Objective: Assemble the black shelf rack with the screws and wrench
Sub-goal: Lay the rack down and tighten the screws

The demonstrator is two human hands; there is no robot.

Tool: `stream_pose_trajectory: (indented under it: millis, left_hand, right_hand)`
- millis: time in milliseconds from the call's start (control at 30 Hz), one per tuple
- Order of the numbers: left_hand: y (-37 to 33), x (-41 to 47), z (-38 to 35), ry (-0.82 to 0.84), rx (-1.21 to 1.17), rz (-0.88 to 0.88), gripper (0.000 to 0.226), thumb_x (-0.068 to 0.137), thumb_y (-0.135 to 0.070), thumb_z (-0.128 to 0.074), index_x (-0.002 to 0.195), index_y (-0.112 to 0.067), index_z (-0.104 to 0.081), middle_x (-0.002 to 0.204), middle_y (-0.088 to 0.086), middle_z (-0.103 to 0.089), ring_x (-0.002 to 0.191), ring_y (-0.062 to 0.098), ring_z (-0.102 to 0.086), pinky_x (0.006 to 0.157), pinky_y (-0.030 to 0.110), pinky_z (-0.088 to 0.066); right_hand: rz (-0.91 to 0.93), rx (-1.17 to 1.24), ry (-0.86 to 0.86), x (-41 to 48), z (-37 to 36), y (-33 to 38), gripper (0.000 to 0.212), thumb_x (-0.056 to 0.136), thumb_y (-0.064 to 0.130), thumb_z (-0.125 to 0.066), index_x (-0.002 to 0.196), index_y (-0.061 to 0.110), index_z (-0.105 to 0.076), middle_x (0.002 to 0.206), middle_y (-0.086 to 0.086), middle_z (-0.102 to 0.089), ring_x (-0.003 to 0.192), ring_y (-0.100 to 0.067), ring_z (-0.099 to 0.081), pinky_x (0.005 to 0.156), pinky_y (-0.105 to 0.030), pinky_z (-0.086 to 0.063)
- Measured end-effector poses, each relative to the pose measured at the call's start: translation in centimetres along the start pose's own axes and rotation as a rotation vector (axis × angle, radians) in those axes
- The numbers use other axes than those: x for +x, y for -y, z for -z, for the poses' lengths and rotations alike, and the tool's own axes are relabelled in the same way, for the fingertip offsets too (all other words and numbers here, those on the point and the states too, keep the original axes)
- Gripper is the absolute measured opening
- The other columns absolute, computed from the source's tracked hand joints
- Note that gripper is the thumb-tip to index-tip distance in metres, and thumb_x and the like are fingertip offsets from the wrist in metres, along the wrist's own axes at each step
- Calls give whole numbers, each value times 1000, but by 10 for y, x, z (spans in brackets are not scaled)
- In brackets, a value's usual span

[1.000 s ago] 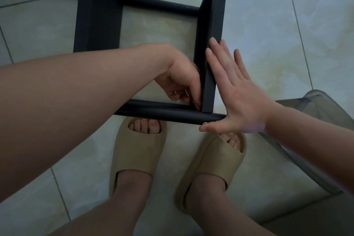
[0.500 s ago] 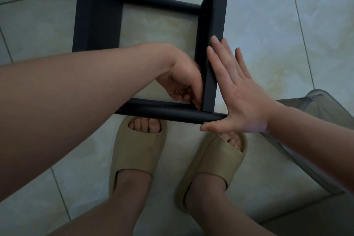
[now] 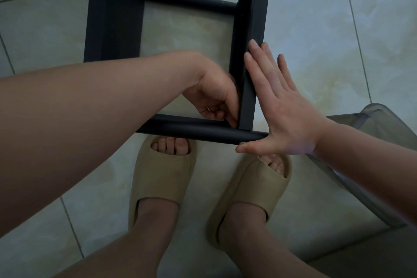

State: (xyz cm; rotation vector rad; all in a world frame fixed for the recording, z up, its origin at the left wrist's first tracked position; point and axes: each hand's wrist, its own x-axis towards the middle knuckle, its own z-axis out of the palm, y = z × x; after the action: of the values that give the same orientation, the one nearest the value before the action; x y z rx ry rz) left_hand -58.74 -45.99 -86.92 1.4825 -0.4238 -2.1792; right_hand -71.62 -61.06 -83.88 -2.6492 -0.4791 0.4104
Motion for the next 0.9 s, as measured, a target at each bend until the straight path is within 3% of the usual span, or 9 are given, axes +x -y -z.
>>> stream_pose_trajectory:
  millis: [133, 233, 333, 467, 900]
  left_hand:
    - [-1, -3, 0, -6, 12, -6, 16, 88, -1, -64, 84, -16, -71, 75, -3, -68, 65, 9, -52, 67, 19, -45]
    - [0, -4, 0, -12, 2, 3, 11, 88, -9, -66, 95, -15, -71, 87, -1, -71, 68, 10, -55, 73, 23, -46]
    - [0, -4, 0, -25, 19, 15, 7, 87, -15, -68, 92, -17, -73, 90, -1, -72, 67, 9, -55, 71, 23, -46]
    - [1, 0, -2, -35, 24, -4, 15, 88, -9, -67, 79, -18, -74, 79, -1, -71, 66, 10, -54, 70, 24, -44]
    - [-2, -4, -1, -8, 9, -31, 14, 88, 0, -64, 95, -12, -70, 85, 2, -69, 73, 12, -58, 77, 24, -47]
  right_hand:
    - [1, 20, -8, 0, -1, 0, 133, 74, 86, -55, 161, 4, 5, 169, -13, 11, 155, -30, 17, 125, -53, 8]
    - [4, 16, -13, 0, -1, -1, 133, 74, 87, -54, 161, 5, 5, 169, -13, 11, 156, -31, 16, 125, -55, 7]
    - [5, 18, -11, 0, -2, -1, 133, 74, 87, -55, 161, 4, 5, 169, -14, 11, 156, -31, 16, 125, -56, 6]
    - [4, 21, -11, 0, -1, -1, 133, 74, 86, -54, 161, 3, 4, 169, -15, 11, 156, -31, 16, 125, -57, 6]
    - [2, 25, -8, 0, -1, -1, 134, 74, 85, -57, 161, 4, 4, 169, -14, 11, 156, -31, 16, 125, -58, 4]
